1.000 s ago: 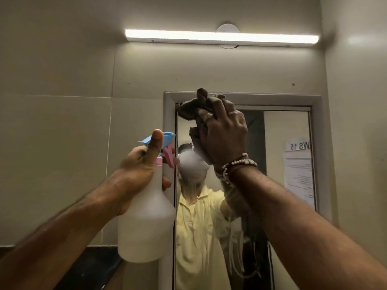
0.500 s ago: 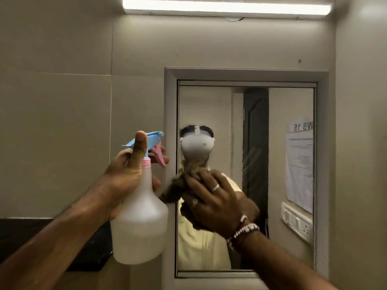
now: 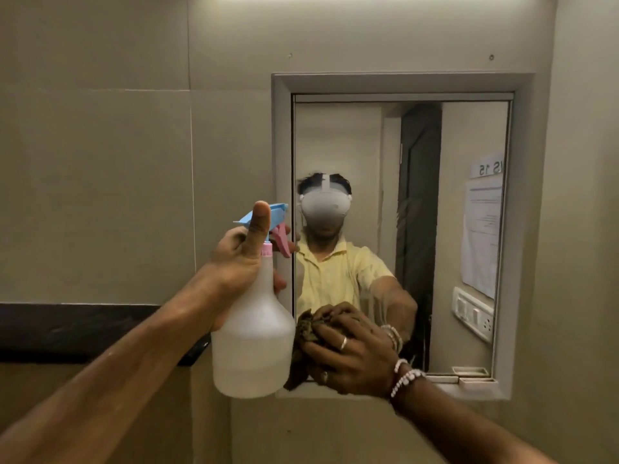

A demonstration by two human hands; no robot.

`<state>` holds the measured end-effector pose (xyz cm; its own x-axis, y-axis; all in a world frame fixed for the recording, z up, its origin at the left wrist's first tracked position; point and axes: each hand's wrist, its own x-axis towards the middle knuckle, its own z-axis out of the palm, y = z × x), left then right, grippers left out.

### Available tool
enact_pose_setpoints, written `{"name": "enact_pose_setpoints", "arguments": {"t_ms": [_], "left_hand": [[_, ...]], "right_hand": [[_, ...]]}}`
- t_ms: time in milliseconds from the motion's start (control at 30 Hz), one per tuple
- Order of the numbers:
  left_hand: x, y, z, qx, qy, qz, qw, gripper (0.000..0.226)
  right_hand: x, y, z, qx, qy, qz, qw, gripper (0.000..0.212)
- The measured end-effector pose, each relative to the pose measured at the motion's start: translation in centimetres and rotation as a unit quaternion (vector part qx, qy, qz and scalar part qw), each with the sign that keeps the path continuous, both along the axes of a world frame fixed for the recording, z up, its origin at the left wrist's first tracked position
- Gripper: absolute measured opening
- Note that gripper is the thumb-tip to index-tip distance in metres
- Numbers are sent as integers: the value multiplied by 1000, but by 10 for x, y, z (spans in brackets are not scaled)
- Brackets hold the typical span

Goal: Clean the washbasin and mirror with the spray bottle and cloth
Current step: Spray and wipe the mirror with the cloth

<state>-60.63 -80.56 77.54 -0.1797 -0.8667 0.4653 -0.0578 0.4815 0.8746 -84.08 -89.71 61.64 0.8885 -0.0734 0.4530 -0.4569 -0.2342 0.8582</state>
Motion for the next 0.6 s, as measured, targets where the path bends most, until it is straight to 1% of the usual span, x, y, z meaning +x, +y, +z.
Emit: {"name": "enact_pose_setpoints", "arguments": {"t_ms": [67,167,233,300,433,500,600], "left_hand": [[-3,1,6,-1,0,2,1000,70],[-6,4,14,-5,11,0,1000,61],[-10,6,19,-9,20,-6,1000,65],[-12,6,23,-17,33,1,999,63],[-16,7,33,-31,35,24,999,63],[-18,7,36,-33,37,27,998,61],[-21,7,43,-33,47,26,998,57]], "right_hand": [[-1,-2,24,-20,-7,-2,1000,13],[1,0,76,-49,-75,-5,996,15],[7,0,115,-69,-125,-22,990,22],[14,1,154,-99,-184,-42,977,29],[31,2,228,-156,-269,-76,947,31],[43,0,254,-174,-302,-87,933,33],[56,-8,269,-160,-365,-67,915,34]]}}
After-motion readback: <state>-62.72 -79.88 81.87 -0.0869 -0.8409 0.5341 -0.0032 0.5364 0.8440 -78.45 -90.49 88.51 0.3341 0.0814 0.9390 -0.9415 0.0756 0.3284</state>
